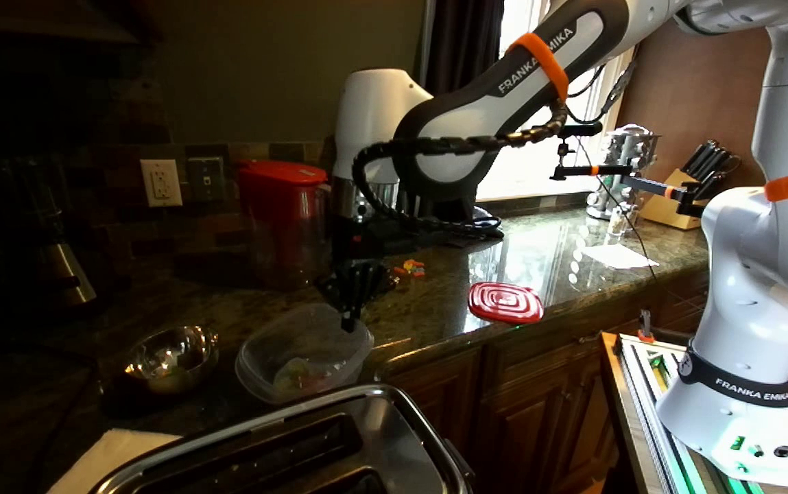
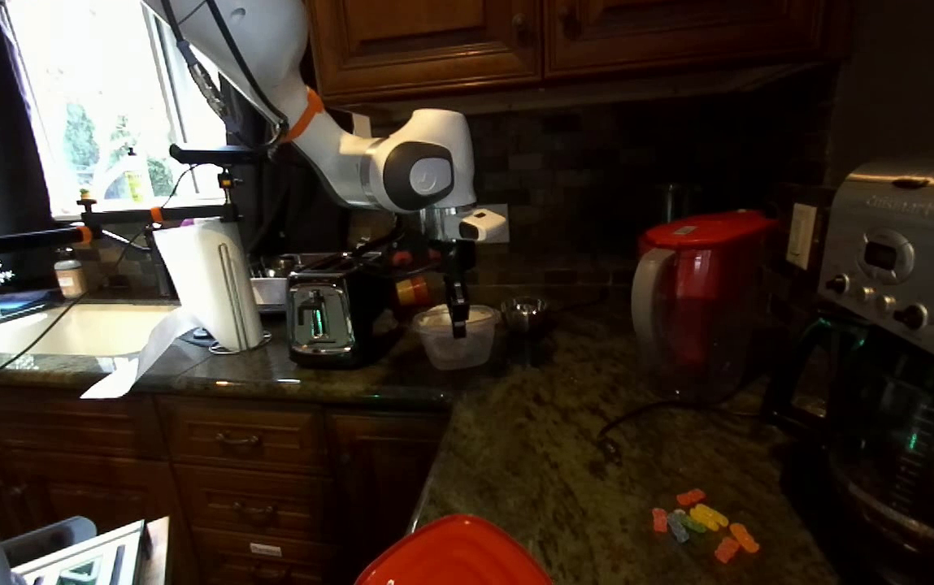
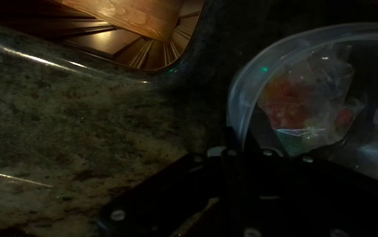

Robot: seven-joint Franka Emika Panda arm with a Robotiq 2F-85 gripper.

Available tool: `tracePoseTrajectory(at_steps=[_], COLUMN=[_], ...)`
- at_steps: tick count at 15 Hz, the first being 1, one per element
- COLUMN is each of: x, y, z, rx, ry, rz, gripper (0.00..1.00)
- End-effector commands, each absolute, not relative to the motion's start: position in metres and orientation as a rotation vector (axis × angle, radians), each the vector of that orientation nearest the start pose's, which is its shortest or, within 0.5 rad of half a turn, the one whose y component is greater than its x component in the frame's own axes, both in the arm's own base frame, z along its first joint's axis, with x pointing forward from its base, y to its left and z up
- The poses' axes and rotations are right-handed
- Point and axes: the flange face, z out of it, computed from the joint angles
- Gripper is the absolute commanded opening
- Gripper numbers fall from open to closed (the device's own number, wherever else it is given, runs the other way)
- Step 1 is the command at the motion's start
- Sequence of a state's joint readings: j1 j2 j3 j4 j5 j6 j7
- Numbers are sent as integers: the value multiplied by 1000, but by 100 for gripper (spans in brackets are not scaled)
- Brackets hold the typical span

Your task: Move the lunchbox closer to the lid, and then place three gummy bears inside

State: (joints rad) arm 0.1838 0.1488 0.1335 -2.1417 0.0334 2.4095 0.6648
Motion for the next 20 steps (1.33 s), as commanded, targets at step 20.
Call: tracePoseTrajectory(at_steps=[20], x=[459], y=[38], z=[349], rx=[-2498], ry=[1346], rz=[-383], gripper=[1])
